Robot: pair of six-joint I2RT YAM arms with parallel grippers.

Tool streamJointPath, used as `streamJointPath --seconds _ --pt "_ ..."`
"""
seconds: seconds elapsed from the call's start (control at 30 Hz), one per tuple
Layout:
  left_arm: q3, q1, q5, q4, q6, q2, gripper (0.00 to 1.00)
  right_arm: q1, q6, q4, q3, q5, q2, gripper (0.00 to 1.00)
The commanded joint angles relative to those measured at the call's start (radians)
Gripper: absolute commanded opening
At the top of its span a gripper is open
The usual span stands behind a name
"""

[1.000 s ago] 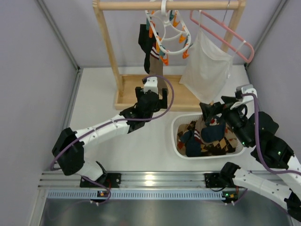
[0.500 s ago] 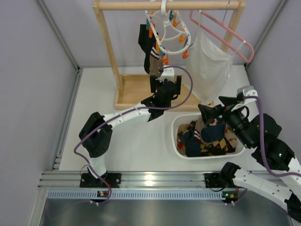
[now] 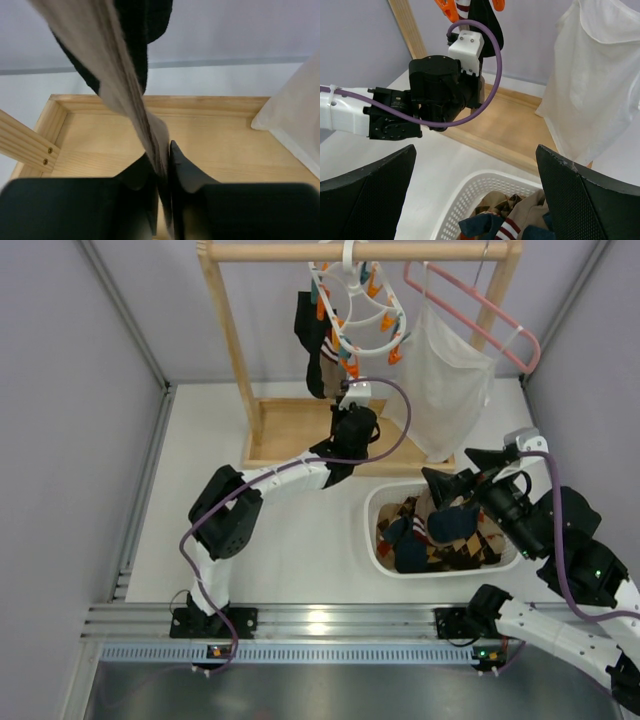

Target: Remove the socks clipped to the hanger

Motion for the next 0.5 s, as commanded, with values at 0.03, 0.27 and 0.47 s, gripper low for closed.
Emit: streamJointPath --seconds 0.03,0.27,0.47 --pt "-0.072 -0.004 -0.046 0.07 -0.032 -0.122 0.05 0.008 -0.013 0.03 0.001 -0.02 -0.01 0.99" --pt "-0.169 -0.105 -0.132 0.069 -0.021 -0.227 0.0 0.009 0.023 0.074 0.013 -0.061 -0.038 1.0" --pt "-0.167 -0.237 -0.232 0.067 0.04 -0.227 0.0 0.008 0.046 0.042 0.064 -0.106 -0.027 0.99"
